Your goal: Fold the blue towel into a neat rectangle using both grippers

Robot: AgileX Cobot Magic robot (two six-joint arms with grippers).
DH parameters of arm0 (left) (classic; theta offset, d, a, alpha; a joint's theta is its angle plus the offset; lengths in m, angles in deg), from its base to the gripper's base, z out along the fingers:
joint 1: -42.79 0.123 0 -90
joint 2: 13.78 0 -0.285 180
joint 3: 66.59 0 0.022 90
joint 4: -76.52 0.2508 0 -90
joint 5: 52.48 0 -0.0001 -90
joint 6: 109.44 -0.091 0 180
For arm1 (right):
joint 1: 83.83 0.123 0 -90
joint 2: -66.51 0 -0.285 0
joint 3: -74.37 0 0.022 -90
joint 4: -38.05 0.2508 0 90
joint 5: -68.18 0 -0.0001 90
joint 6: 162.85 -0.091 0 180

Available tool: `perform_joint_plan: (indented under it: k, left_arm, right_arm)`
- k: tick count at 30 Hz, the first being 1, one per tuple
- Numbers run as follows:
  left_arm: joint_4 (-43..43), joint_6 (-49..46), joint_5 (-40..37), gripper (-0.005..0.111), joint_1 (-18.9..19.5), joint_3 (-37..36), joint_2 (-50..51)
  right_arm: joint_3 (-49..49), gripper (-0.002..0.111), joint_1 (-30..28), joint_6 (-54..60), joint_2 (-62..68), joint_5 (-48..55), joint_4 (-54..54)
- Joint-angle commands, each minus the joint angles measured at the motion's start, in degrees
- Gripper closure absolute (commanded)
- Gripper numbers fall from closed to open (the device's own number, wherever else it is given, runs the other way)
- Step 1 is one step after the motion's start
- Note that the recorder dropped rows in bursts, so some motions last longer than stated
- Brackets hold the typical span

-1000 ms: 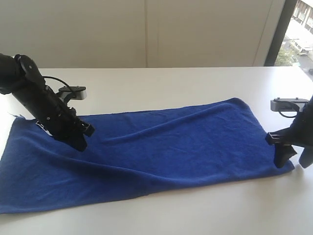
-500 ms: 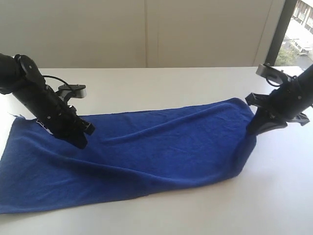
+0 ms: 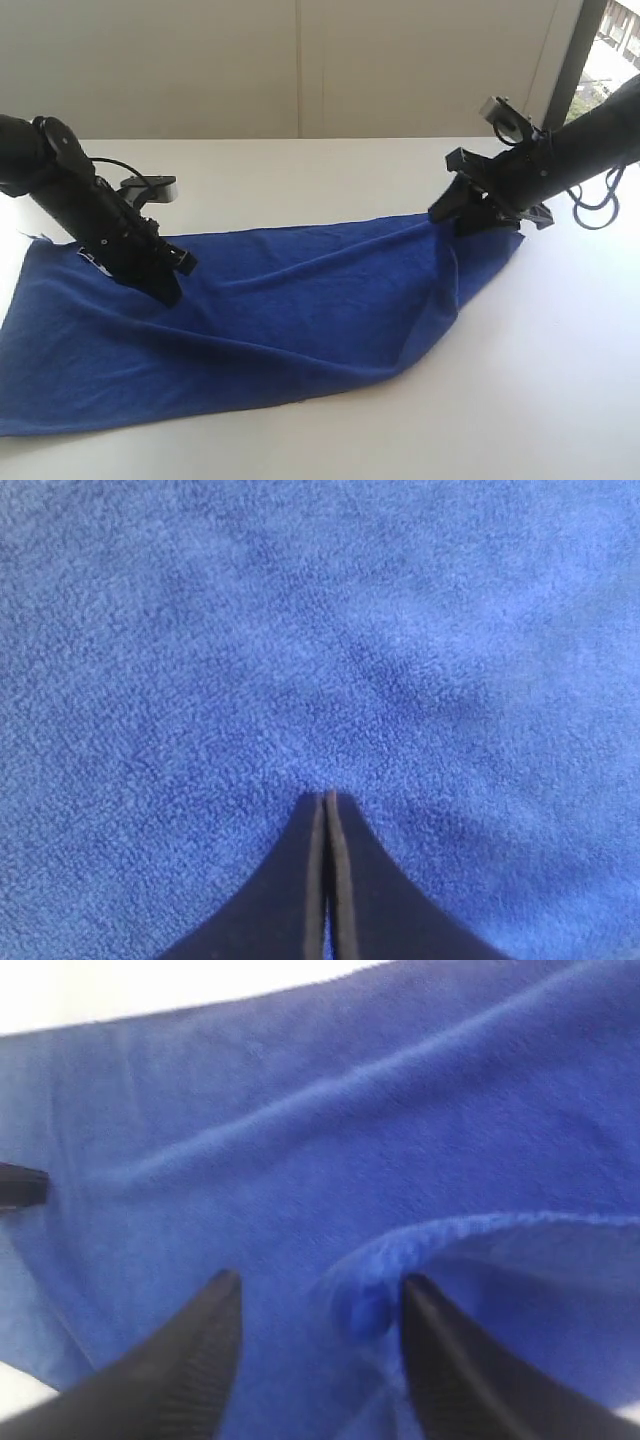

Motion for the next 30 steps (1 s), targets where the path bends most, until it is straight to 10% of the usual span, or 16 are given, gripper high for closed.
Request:
perform_joint_plan:
  k: [1, 10, 30]
  left_arm:
    - [0.29, -0.1, -2.62, 0.107, -0.33, -0.89, 3.3]
    - [0.29, -0.1, -4.09, 0.107, -0.33, -0.89, 4.2]
    - [0.29, -0.1, -3.63, 0.107, -0.33, -0.89, 4.2]
  right_arm:
    - [-0.69, 0.034, 0.52, 6.79, -0.38, 0.21, 9.79]
    - [-0.46, 0.038, 0.67, 0.16, -0.08, 0.25, -9.19]
    - [-3.33, 0.056, 8.64, 3.59, 6.13, -15.59, -9.21]
